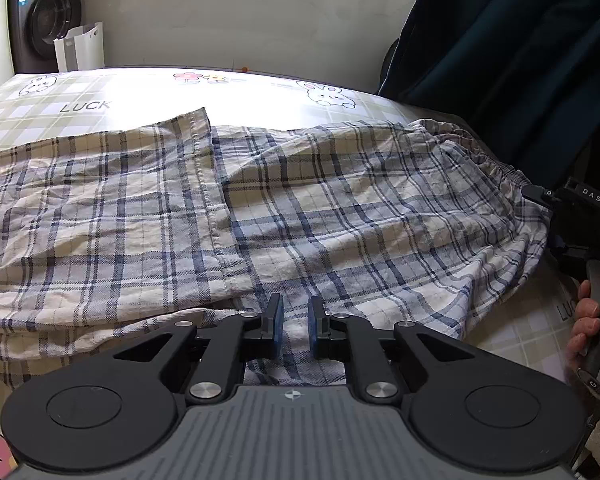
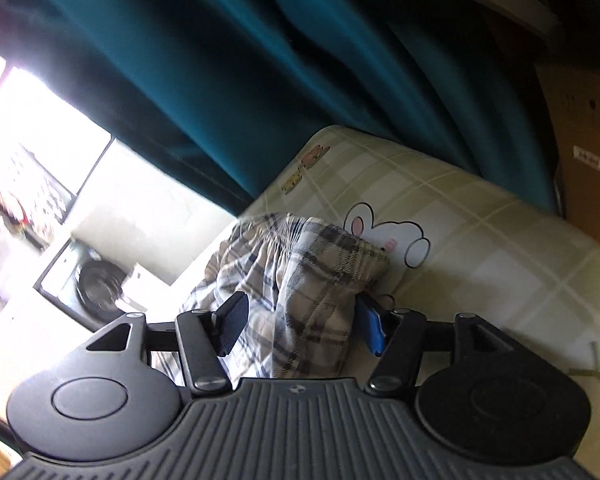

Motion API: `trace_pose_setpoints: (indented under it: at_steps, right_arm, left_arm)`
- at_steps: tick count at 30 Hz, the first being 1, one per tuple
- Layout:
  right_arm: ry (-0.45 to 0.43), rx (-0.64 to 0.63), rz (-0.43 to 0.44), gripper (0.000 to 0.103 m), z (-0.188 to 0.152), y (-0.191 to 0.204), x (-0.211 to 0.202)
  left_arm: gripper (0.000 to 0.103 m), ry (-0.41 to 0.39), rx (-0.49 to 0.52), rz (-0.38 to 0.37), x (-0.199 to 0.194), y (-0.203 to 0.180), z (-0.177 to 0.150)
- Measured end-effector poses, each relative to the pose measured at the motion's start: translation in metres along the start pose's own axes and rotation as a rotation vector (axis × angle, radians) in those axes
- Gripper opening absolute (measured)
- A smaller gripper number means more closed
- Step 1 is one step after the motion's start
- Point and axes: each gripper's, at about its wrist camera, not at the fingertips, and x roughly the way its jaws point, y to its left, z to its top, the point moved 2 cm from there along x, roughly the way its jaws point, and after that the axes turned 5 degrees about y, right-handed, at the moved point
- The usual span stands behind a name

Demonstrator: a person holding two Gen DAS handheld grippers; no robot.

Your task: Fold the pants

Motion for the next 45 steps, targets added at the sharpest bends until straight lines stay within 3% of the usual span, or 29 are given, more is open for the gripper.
trace_pose_setpoints:
  at_steps: [3,5,6,11,16,26,30,32,38,42,45]
  right_arm:
    - [0.0,-0.005,-0.003,0.059,0.003,0.005,0.008]
    - [0.009,-0.013,-0.023,0.019,0.004,0.009,0.01]
    - [0.003,-0.02,-0.028,0.016,0.005,0.01,0.008]
    - [-0.107,-0.056,-0.029,0.013,0.013,0.017,-0.024]
    - [-0.074,-0.038,-0.028,0.014,0.012,0.005,-0.028]
    - [-0.006,-0.012,-0.043,0.047,0.024,-0.003,0.002]
    - [-0.015,0.011,-0.04,0.045,0.024,-0.003,0.008]
    - [-0.023,0.01,-0.047,0.019,0.024,-0.002,0.003]
    - [-0.097,-0.057,-0.017,0.018,0.03,0.015,-0.017]
    - [-0.07,-0.117,0.016,0.018,0.035,0.044,-0.02]
    - [-0.044,-0.188,0.037,0.018,0.035,0.078,-0.019]
  left_arm:
    - [0.014,-0.003,0.007,0.009,-0.001,-0.002,-0.002]
    - [0.014,-0.004,0.004,0.014,-0.002,-0.002,-0.002]
    - [0.014,-0.003,0.002,0.016,-0.002,-0.003,-0.002]
    - [0.014,0.008,0.005,0.007,-0.003,-0.003,-0.001]
    - [0.014,0.012,0.033,0.007,-0.004,-0.007,-0.003]
    - [0.014,0.008,0.054,-0.021,-0.006,-0.011,0.005]
    - [0.014,0.032,0.066,-0.038,-0.004,-0.016,0.001]
    - [0.014,0.026,0.079,-0.032,-0.005,-0.017,-0.002]
    - [0.014,0.027,0.11,-0.022,-0.007,-0.024,-0.008]
    - [0.014,0.065,-0.042,-0.114,-0.01,0.001,0.006]
    - [0.014,0.035,-0.162,-0.152,-0.029,0.034,0.021]
